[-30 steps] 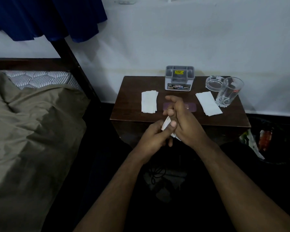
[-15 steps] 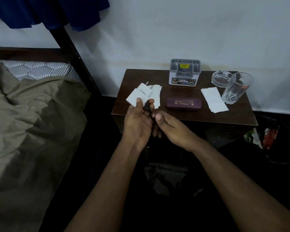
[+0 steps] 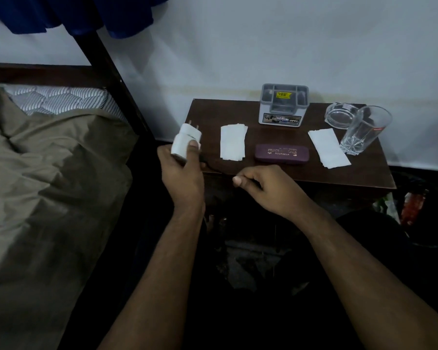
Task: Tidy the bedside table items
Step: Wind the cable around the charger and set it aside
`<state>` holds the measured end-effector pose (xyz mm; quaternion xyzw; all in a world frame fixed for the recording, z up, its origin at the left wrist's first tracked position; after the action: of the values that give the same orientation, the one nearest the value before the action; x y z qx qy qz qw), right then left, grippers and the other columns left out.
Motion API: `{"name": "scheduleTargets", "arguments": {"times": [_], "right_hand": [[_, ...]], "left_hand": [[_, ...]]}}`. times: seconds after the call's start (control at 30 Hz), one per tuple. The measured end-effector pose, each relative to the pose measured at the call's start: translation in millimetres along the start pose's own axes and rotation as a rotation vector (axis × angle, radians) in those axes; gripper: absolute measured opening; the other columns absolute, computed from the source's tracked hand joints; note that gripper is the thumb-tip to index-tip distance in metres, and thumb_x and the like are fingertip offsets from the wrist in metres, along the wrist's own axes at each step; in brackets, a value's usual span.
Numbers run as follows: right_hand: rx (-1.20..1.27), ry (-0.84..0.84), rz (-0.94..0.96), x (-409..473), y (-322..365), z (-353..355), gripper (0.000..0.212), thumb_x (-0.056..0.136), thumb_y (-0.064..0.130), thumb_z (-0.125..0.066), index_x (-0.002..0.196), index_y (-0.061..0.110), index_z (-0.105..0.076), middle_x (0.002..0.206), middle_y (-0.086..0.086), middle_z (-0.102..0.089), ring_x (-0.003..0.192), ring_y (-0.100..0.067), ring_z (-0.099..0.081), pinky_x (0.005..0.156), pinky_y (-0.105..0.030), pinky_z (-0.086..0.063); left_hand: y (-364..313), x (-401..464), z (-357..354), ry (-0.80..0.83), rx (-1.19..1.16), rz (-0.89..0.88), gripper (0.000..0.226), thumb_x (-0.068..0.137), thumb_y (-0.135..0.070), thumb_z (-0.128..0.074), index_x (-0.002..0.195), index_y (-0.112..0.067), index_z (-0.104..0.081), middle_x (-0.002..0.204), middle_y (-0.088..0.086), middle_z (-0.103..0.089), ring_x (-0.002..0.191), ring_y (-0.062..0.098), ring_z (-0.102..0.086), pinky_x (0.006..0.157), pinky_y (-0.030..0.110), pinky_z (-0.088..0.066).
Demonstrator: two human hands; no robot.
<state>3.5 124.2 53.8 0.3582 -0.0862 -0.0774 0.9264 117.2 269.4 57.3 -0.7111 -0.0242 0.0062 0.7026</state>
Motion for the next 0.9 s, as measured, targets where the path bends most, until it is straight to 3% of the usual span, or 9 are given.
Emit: {"name": "scheduleTargets", "arguments": {"times": [0.1,0.17,0.23,0.37,0.5,0.6,0.73,0.8,0.9], "right_hand": [[0.0,0.009,0.035,-1.9,-0.5,3.6,0.026,0.101,0.044,-0.055,0.098,0.027,-0.074,0.095,0.014,-0.075,0.089,-0.005,-0.069,0.08,-0.041,-0.057],[0.043,0.009,0.055,-3.1,-0.7,5.1,0.024,0.1,0.042,-0.057,0.095,0.026,-0.075,0.095,0.013,-0.074,0.09,-0.005,-0.069,0.081,-0.042,-0.056],[0.097,-0.014,0.08,-2.9,-2.0,8.2,0.023,0.1,0.038,-0.059,0.092,0.024,-0.075,0.092,0.011,-0.073,0.088,-0.006,-0.069,0.08,-0.043,-0.056],[0.204,-0.121,0.137,-1.5,-3.2,15.7,0.017,0.096,0.031,-0.068,0.09,0.017,-0.075,0.085,0.006,-0.066,0.079,-0.01,-0.066,0.073,-0.041,-0.052],[0.32,-0.144,0.18,-2.1,-1.7,17.7,0.013,0.08,0.023,-0.083,0.083,0.014,-0.075,0.085,0.007,-0.058,0.079,-0.003,-0.061,0.071,-0.021,-0.047],[0.459,-0.162,0.178,-2.7,-2.0,20.6,0.019,0.069,0.021,-0.088,0.076,0.023,-0.071,0.082,0.006,-0.055,0.076,0.0,-0.058,0.071,-0.014,-0.045],[0.635,-0.168,0.147,-3.5,-3.7,24.9,0.015,0.08,0.019,-0.079,0.077,0.021,-0.065,0.075,0.011,-0.062,0.071,-0.004,-0.059,0.069,-0.022,-0.049],[0.753,-0.15,0.11,-3.6,-5.2,25.6,0.013,0.085,0.016,-0.073,0.079,0.014,-0.062,0.07,0.015,-0.065,0.067,0.003,-0.057,0.065,-0.013,-0.046],[0.921,-0.135,0.067,-3.5,-4.7,26.6,0.027,0.084,0.032,-0.069,0.082,0.008,-0.06,0.068,0.015,-0.063,0.061,0.005,-0.054,0.058,-0.011,-0.043]], "left_hand": [[-1.4,7.9,3.9,0.007,-0.161,0.167,0.018,0.098,-0.033,-0.065,0.107,-0.021,-0.056,0.096,0.019,-0.07,0.063,0.019,-0.061,0.05,0.026,-0.043],[-0.2,10.7,4.4,0.142,-0.234,0.404,0.023,0.1,-0.035,-0.06,0.118,-0.021,-0.06,0.078,0.006,-0.065,0.042,0.006,-0.048,0.039,0.017,-0.032],[1.2,8.8,4.0,0.275,-0.241,0.537,0.02,0.101,-0.037,-0.057,0.113,-0.021,-0.062,0.066,-0.002,-0.058,0.036,0.003,-0.038,0.037,0.015,-0.027],[1.3,2.4,-1.0,0.425,0.037,0.389,0.022,0.096,-0.038,-0.064,0.112,-0.024,-0.065,0.058,-0.006,-0.061,0.039,0.003,-0.048,0.038,0.016,-0.03],[-2.0,-13.1,-7.3,0.868,0.073,0.4,0.019,0.095,-0.041,-0.065,0.098,-0.023,-0.07,0.063,0.01,-0.05,0.045,0.012,-0.043,0.042,0.019,-0.027],[-5.2,-23.0,-9.6,1.087,0.089,0.446,0.023,0.09,-0.046,-0.064,0.087,-0.024,-0.069,0.055,0.006,-0.042,0.042,0.011,-0.035,0.042,0.022,-0.026],[-6.5,-26.5,-10.4,1.148,0.043,0.431,0.03,0.096,-0.046,-0.062,0.087,-0.018,-0.065,0.049,0.004,-0.036,0.039,0.014,-0.029,0.042,0.029,-0.019],[-8.0,-29.1,-10.2,1.183,-0.008,0.417,0.032,0.098,-0.047,-0.06,0.092,-0.016,-0.062,0.049,0.004,-0.036,0.039,0.014,-0.028,0.043,0.032,-0.017],[-12.1,-34.2,-9.6,1.236,-0.081,0.438,0.036,0.098,-0.05,-0.058,0.099,-0.014,-0.061,0.051,0.006,-0.036,0.041,0.014,-0.029,0.043,0.031,-0.018]]}}
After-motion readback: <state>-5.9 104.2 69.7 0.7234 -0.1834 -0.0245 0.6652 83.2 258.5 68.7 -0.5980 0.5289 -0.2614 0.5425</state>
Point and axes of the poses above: each hand's wrist, its own x-axis towards the middle knuckle, its own z-axis out of the back of the hand, y = z × x, the point moved 1 cm from there along x, towards the middle knuckle
